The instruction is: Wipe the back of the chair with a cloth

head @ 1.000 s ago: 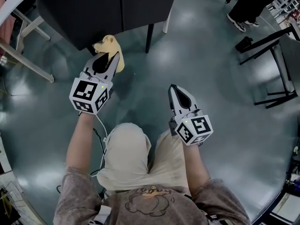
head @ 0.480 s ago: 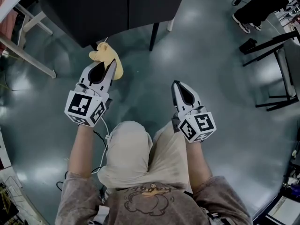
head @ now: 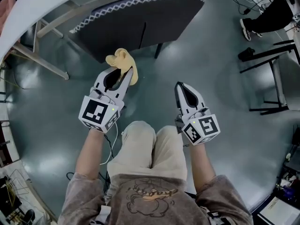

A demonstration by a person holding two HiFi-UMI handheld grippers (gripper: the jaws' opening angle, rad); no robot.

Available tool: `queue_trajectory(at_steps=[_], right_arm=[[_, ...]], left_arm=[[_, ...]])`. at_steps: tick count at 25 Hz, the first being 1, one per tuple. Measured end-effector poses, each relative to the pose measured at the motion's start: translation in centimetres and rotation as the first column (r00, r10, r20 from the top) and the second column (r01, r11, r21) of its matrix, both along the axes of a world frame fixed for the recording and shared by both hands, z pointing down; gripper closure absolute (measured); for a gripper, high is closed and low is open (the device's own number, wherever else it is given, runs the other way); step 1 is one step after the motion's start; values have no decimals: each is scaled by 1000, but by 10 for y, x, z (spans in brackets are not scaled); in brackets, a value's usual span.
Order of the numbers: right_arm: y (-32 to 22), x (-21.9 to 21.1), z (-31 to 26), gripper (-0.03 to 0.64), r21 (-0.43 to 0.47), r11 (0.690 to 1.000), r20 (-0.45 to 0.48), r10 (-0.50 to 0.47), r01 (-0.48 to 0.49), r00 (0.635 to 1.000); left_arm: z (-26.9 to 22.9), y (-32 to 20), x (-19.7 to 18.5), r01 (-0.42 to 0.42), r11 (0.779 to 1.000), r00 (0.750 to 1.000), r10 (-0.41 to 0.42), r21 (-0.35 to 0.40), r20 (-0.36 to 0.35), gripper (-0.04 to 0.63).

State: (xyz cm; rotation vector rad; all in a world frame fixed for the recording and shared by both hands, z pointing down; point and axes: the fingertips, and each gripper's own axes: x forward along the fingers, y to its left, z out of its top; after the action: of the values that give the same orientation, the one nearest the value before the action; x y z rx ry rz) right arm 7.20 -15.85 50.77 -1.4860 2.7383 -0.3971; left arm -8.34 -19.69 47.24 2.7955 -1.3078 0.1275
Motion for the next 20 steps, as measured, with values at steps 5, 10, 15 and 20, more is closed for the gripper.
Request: queue_trajectory(at_steps=[5,10,15,20], right_arm=[[3,0,-129,592,-7,1000,14,4,-3,1000],[-1,-6,-264,592,-41,999,20,21,-20,1000],[0,-29,-384,592,-43,999,19,8,-7,1000],[7,-47,-454,592,-25,1000,26,-14,15,1000]], left_arm=[[-119,5,-3,-19,997,999,17,-70,-30,543],[-258,6,-16,-24,996,999,22,-88,-30,544],[-370,15,-37,-9,993,999,5,-120,-37,543],[-437,20,-45,-12,993,999,7,-119,-39,543]])
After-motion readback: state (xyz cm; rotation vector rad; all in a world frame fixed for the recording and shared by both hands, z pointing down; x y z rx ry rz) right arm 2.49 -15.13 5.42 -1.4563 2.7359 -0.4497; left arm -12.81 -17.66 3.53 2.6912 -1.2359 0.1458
